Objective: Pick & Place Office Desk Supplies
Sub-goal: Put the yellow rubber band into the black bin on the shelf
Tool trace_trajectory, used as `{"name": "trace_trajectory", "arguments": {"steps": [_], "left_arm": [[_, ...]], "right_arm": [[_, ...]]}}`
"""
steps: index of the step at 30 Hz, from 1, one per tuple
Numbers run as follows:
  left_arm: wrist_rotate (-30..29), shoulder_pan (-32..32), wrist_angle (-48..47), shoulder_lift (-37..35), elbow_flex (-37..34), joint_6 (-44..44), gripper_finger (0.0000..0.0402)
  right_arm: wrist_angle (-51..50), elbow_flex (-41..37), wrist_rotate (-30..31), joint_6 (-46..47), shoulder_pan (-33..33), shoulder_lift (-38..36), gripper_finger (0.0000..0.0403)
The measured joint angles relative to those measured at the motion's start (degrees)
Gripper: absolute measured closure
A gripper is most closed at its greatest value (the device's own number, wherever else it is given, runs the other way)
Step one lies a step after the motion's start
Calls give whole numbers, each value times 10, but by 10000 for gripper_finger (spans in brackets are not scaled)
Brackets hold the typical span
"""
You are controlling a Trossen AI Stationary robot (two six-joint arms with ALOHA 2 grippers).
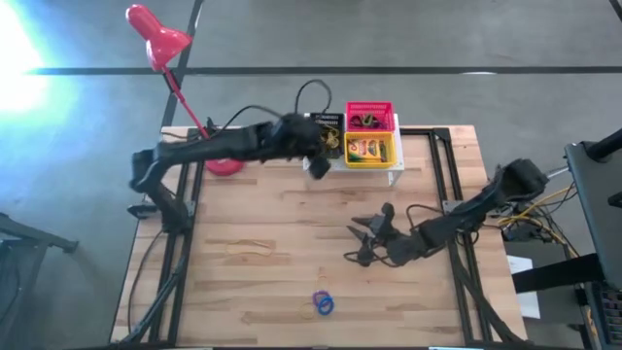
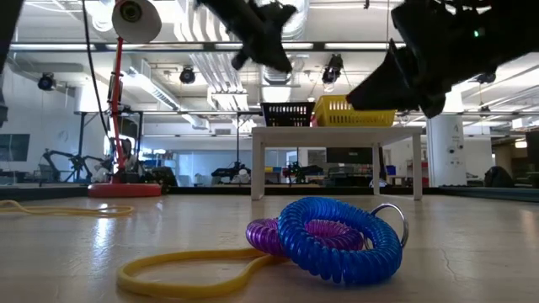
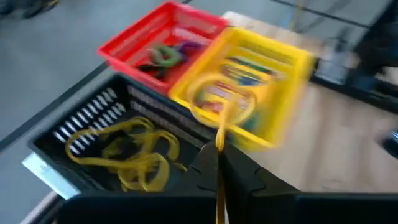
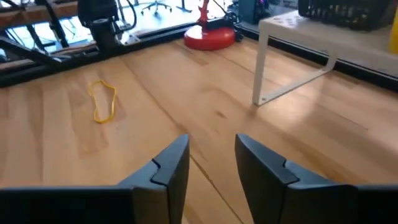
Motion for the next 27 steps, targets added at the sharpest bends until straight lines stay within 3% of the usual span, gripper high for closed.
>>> {"name": "trace_trajectory", "arguments": {"steps": [5,8,11,17,23,27], "left_arm": [[6,63,-1,71,46,3,367],[53,94,-23,92,63,18,337],[112,118,-58,95,74,21,299],[119,125,-101,52,78,17,243],[118,32,-70,-38,0,18,236],[67,-86,29,-107,-118,29,238]], "right_arm": [[64,-2,0,-30,3,44,286],[64,7,-2,-39,3,55,291],[68,14,-2,-42,3,57,296],[68,13,-2,-54,3,52,305],[79,13,-11,-66,3,55,309],[78,12,-94,-97,-4,55,302]]}}
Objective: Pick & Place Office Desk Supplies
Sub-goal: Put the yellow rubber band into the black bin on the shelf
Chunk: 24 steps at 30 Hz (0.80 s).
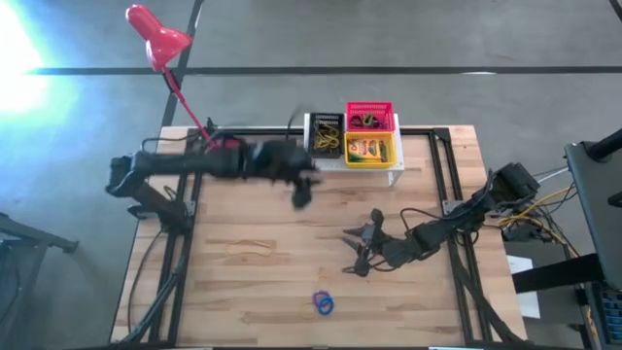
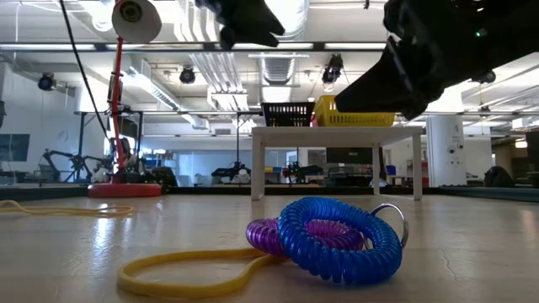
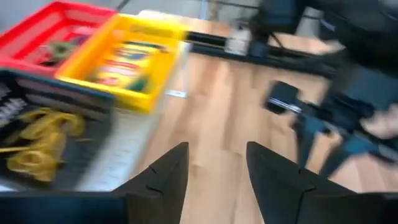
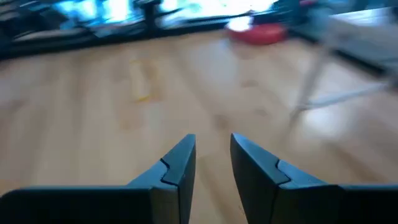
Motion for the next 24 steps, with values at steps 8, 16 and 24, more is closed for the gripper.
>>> {"name": "trace_trajectory", "arguments": {"steps": [8,16,24], "left_arm": [[-176,-228,305,-50,-275,4,238],[-314,-320,583,-7,-443,-98,238],[-329,-298,595,-9,-457,-119,238]], "right_arm": [[-1,23,-350,-71,-51,37,254],[-6,132,-474,-250,-98,179,221],[-193,263,-627,-311,-137,257,248]]}}
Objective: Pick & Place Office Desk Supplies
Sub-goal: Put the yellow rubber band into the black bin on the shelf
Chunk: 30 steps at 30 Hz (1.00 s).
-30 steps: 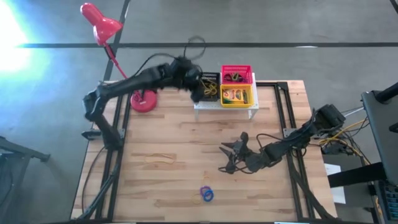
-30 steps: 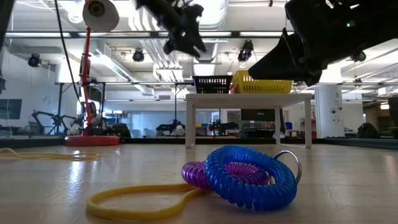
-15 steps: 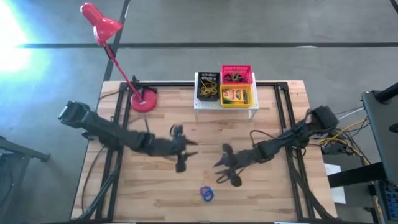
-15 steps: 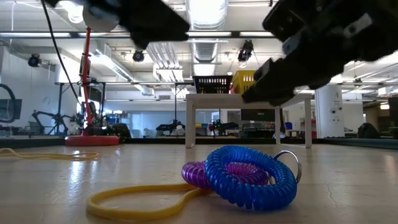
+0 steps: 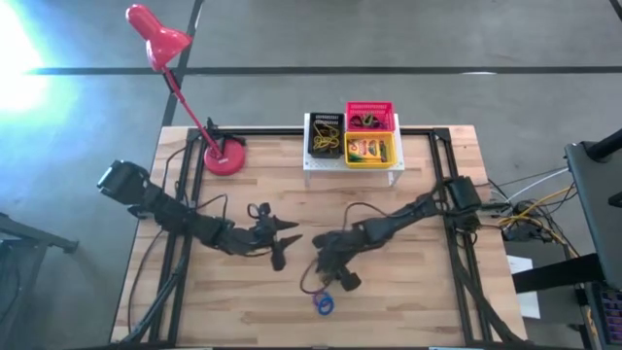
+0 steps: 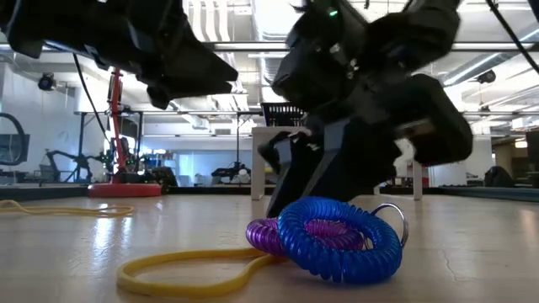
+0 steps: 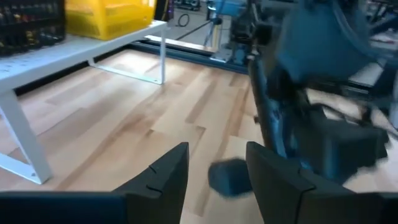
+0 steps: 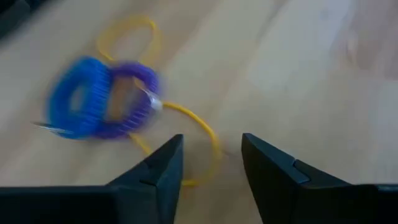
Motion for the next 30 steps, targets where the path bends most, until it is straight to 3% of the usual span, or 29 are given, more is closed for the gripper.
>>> {"name": "trace_trajectory", "arguments": {"steps": [6,10,12,17,20,24,27,30], "left_arm": [[0,16,0,0,0,1,238],[0,16,0,0,0,-3,238],[0,16,0,0,0,-3,238],[5,16,6,0,0,-3,238],[13,16,24,0,1,-3,238],[22,16,54,0,15,28,238],[33,16,76,0,37,78,238],[42,16,79,0,71,138,238]], "right_arm": [[-119,60,-1,-62,0,21,304],[-148,57,33,-64,-1,13,363],[-148,39,68,-54,1,-3,386],[-123,-46,212,34,13,-74,394],[-19,-133,315,104,35,-129,394],[208,-223,481,141,79,-208,394],[368,-267,582,87,100,-250,394],[554,-284,604,-13,104,-295,394]]}}
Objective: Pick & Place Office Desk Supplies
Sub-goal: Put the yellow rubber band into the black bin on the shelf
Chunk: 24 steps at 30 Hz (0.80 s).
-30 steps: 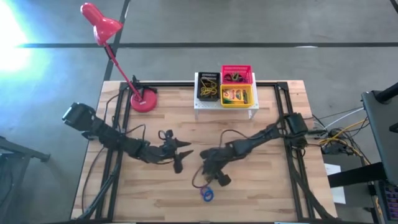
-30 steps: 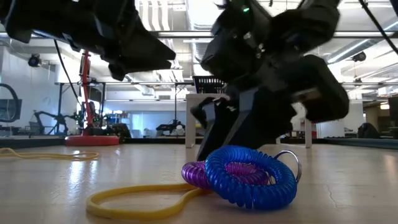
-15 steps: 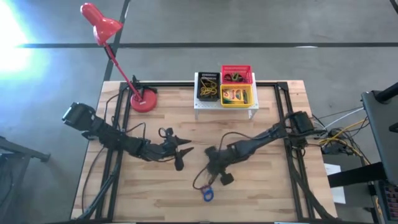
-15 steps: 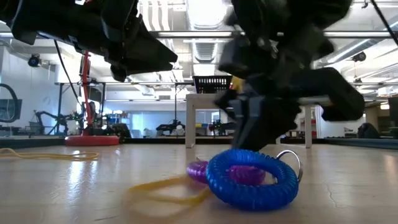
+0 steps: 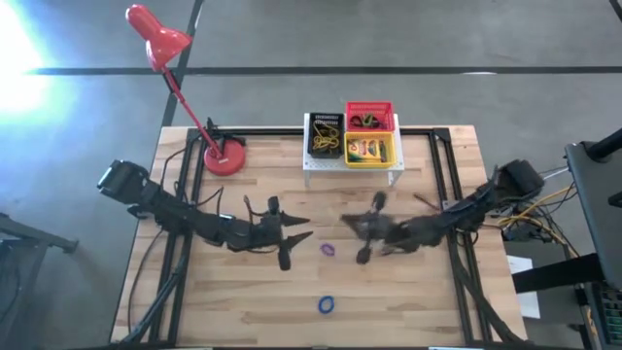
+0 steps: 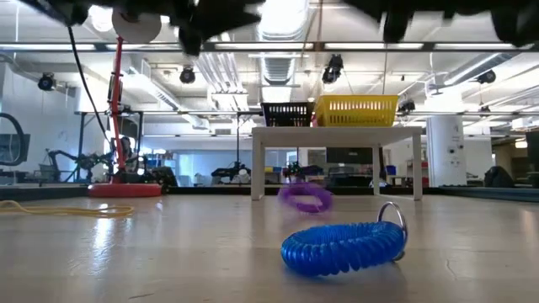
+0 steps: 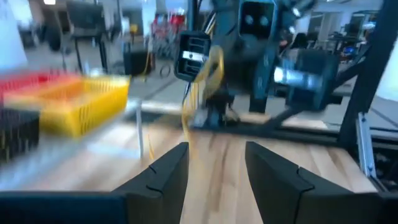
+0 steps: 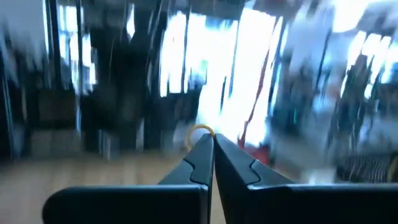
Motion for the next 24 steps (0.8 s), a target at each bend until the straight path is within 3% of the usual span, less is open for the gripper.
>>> {"name": "trace_trajectory", "arguments": {"steps": [4,8,13,17,24], "left_arm": [[2,0,-2,0,50,84,238],[2,0,-8,0,94,148,238],[11,4,-29,-1,131,185,237],[56,15,-41,-1,151,174,221],[99,35,-65,-1,161,126,167]], "right_arm": [[97,4,-10,-82,-3,-52,394],[67,40,-34,-131,-14,-105,394],[-145,105,-71,-115,-24,-141,394],[-329,174,-68,-92,-25,-140,394],[-477,266,-70,-62,-25,-89,394]]}}
